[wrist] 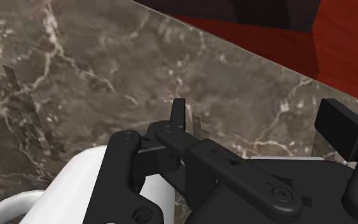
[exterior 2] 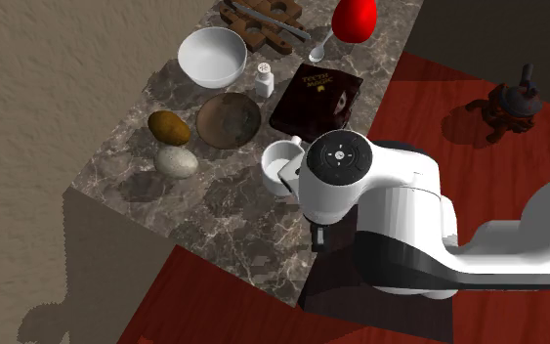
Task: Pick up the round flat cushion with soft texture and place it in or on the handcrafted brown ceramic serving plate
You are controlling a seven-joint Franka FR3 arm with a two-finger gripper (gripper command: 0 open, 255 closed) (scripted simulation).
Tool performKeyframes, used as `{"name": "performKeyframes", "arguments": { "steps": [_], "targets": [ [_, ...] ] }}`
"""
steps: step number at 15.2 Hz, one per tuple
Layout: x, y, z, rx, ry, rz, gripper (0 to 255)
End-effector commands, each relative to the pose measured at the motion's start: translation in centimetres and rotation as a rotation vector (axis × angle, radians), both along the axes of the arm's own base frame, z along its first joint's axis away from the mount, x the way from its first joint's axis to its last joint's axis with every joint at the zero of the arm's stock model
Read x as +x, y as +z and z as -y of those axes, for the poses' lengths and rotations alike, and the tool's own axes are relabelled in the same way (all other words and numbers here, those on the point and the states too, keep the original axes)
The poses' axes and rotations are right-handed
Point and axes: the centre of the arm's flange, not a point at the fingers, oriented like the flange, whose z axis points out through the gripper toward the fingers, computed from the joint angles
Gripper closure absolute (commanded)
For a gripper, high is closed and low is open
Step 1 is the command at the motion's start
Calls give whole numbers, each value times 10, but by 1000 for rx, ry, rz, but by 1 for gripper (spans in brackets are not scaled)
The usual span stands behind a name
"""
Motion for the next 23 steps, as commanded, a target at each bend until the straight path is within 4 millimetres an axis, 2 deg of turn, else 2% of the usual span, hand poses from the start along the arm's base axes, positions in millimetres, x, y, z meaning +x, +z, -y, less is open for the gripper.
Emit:
{"name": "performKeyframes", "arguments": {
  "steps": [1,12,23],
  "targets": [
    [0,0,0,0,0,0,0],
    [130,35,14,-13,-91,62,0],
    [256,79,39,-26,-183,124,0]
  ]
}}
